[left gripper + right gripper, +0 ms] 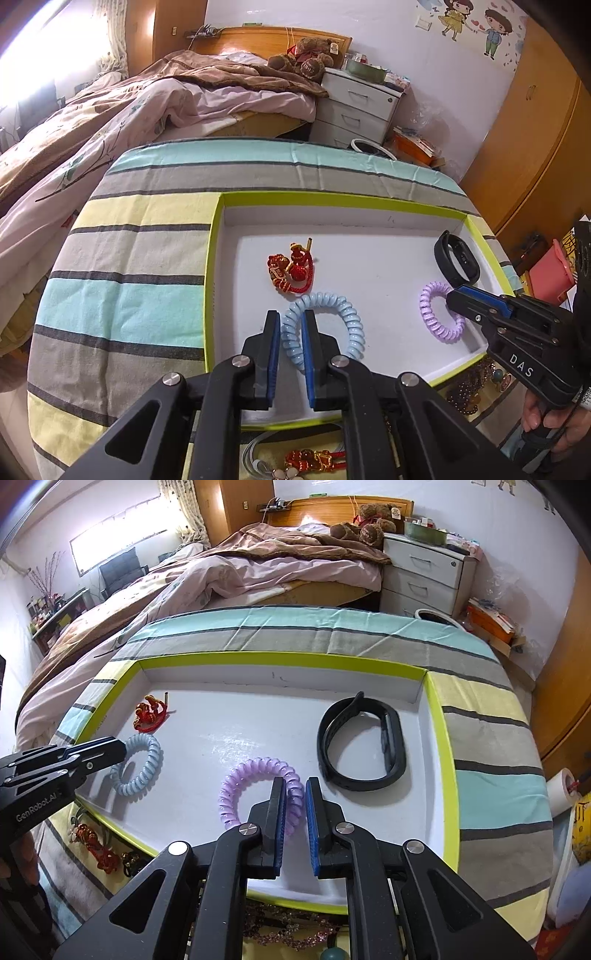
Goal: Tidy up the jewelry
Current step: 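Place the blue hair tie with the left tool while the right places the lilac one in the box, then move the right tool to the round pink pendant and grasp it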
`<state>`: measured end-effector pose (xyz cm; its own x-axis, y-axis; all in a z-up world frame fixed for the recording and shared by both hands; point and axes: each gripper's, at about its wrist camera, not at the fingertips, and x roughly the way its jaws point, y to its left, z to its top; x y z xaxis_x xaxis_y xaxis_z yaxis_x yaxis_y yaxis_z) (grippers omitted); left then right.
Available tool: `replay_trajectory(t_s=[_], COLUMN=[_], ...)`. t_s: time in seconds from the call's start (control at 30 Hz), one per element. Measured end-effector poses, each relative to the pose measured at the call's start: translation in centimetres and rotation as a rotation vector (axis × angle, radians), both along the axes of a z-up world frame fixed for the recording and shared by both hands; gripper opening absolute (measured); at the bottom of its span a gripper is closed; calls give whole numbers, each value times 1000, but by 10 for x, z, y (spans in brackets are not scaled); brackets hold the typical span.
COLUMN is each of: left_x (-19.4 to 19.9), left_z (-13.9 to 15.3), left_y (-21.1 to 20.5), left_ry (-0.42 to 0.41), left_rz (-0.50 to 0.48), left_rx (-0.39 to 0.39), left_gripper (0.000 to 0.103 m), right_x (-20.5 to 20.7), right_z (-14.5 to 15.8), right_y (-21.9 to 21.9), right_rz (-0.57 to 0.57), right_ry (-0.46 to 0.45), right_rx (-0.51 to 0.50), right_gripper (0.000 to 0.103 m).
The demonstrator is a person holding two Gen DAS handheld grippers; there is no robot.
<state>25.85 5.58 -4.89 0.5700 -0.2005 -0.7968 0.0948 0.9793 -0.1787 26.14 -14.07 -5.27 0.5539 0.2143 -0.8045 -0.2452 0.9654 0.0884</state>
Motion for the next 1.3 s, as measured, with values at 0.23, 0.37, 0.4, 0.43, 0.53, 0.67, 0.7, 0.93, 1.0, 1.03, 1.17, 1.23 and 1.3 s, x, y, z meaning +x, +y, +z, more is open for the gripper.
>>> replay_trajectory(t_s=[0.23, 0.37, 0.4, 0.43, 0.53, 0.67, 0.7, 0.93, 1.0, 1.03, 1.17, 1.23, 1.3], left_x=[-13, -26, -28, -33, -45, -62, -67, -96, -103, -105, -116, -116, -118], left_z=[15, 25, 27, 30, 35, 38, 39, 39, 37, 37, 29, 24, 21], left_y=[3, 8, 9, 11, 17, 25, 26, 36, 41, 43, 47, 47, 47], left_ry=[-40, -67, -73, -83, -98, -111, -116, -131, -132, -133, -123, -105, -97], left_rz=[3, -6, -6, -4, 4, 21, 23, 32, 38, 44, 48, 48, 43], left_rx=[-18, -39, -42, -46, -55, -61, -59, -69, -81, -88, -105, -104, -110], left_gripper=[27, 41, 43, 44, 44, 44, 44, 45, 49, 51, 51, 51, 51], right_x=[-8, -16, -20, -24, -34, -50, -54, -84, -92, -95, -102, -105, -106], right_z=[10, 19, 22, 25, 32, 37, 37, 34, 29, 27, 12, 7, 6], right_y=[-4, -7, -9, -10, -16, -27, -29, -51, -59, -62, -65, -62, -59], right_rz=[-9, -16, -16, -17, -13, -5, -6, -24, -30, -30, -49, -49, -45], right_ry=[-32, -55, -65, -72, -95, -110, -114, -126, -116, -112, -78, -66, -77], right_rx=[20, 42, 49, 54, 76, 99, 101, 121, 129, 135, 109, 78, 63], right_gripper=[16, 17, 17, 17, 18, 18, 18, 32, 59, 59, 59, 59, 59])
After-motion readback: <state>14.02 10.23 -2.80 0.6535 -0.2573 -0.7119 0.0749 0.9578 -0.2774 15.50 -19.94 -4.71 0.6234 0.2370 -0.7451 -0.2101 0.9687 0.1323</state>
